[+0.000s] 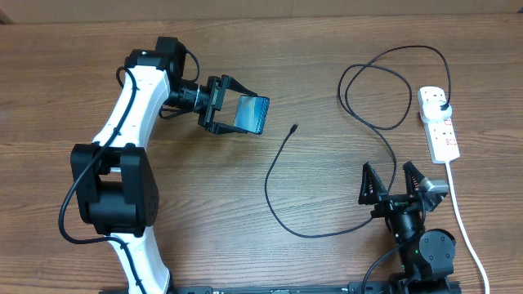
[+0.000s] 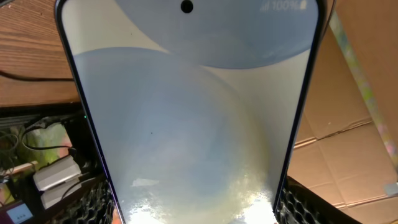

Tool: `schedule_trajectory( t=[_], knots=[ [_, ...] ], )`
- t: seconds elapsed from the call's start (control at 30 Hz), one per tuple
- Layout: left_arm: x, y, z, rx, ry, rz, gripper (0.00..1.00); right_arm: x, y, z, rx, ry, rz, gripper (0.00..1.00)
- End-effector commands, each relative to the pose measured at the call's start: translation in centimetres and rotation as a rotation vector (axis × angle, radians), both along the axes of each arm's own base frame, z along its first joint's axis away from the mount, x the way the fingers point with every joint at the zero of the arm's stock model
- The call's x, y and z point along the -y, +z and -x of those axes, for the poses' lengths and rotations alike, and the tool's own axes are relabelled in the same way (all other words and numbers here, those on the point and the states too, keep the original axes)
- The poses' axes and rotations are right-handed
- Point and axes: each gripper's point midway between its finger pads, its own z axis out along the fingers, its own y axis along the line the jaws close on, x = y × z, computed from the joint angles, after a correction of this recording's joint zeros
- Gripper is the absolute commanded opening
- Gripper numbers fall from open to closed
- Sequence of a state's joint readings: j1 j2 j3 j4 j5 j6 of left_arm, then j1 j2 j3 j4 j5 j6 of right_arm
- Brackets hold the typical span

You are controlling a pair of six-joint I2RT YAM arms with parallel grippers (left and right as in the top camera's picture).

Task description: Plug charger to phone and switch on socket

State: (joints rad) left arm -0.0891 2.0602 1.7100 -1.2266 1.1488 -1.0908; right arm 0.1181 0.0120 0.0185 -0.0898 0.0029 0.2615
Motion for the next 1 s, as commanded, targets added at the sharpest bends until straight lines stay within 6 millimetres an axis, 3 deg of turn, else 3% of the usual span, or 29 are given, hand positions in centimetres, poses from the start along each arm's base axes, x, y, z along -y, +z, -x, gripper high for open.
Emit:
schedule_trajectory(
  t=[0.0, 0.97],
  knots=[
    [0.21, 1.9, -0.47, 0.015, 0.012, 0.054, 0.55, -0.01, -0.19, -0.02, 0.003, 0.002, 0.0, 1.0],
    [0.04, 1.37, -0.48, -0.057, 0.044, 0.014, 0.56, -0.01, -0.19, -0.02, 0.003, 0.002, 0.0, 1.0]
  ],
)
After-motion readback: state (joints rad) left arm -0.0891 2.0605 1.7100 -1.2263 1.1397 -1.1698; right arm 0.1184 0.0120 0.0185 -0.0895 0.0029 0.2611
